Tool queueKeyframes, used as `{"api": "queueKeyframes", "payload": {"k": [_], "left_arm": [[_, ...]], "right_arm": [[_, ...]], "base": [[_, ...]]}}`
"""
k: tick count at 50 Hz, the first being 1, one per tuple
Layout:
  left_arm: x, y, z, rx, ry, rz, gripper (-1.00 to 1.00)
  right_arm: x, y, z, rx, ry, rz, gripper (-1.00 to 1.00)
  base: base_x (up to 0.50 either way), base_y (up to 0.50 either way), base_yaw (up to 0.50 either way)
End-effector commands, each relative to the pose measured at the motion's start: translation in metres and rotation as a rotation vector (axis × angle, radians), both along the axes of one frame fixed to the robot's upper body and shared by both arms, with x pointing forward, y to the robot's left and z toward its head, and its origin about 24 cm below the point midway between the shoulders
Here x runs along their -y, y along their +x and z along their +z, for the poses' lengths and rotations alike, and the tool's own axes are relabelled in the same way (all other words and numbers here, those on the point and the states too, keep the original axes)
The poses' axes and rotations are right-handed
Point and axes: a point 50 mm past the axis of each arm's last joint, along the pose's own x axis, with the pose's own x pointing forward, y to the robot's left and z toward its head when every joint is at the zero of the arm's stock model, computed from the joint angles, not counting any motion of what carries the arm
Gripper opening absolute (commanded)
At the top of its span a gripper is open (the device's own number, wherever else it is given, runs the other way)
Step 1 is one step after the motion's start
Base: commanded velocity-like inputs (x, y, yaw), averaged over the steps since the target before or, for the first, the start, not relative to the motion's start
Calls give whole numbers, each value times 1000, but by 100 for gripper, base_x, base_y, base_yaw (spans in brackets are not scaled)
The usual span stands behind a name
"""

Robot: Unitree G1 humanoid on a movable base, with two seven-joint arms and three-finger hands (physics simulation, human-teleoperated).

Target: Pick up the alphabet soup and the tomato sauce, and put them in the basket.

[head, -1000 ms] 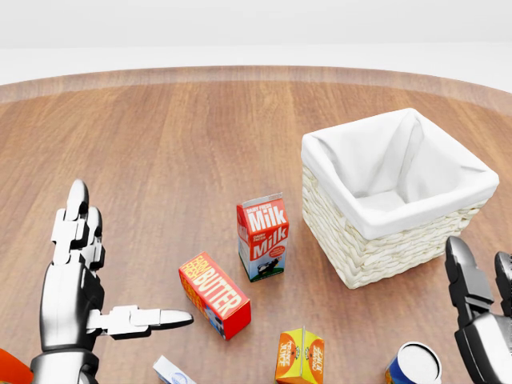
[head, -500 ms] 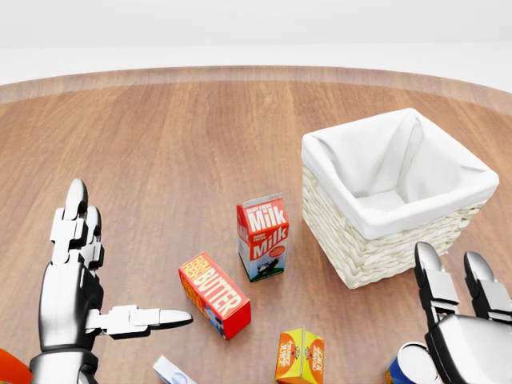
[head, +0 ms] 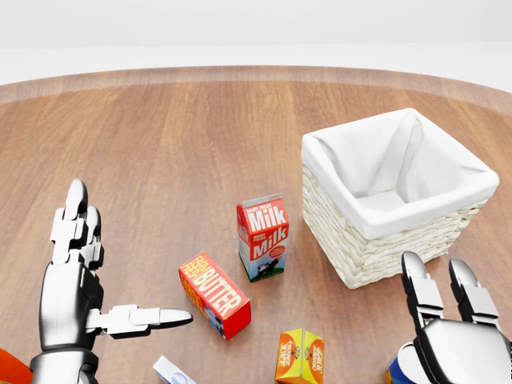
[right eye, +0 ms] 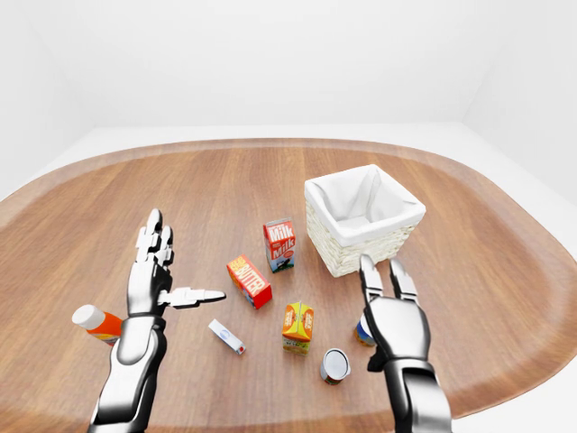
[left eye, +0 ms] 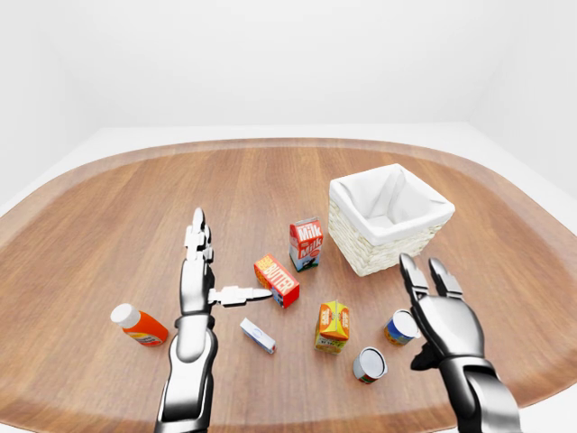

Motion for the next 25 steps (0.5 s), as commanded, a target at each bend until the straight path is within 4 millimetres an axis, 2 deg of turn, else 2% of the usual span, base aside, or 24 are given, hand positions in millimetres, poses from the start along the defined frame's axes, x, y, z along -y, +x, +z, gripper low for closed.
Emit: {"api": "queueKeyframes", "payload": {"k": [1, 10, 25], "left_arm": [[-3, 0, 2, 7, -20, 3, 100], [-3, -1, 0, 0, -20, 5, 100], [-3, -1, 2, 9, -20, 3, 100]], "right_arm": [[0, 2, -8, -18, -9, 7, 100], [3, 4, -20, -44, -6, 7, 100], [7, 8, -26, -60, -9, 7, 100]], "base": [[0, 0, 0], [0, 0, 0], [0, 0, 0]]}}
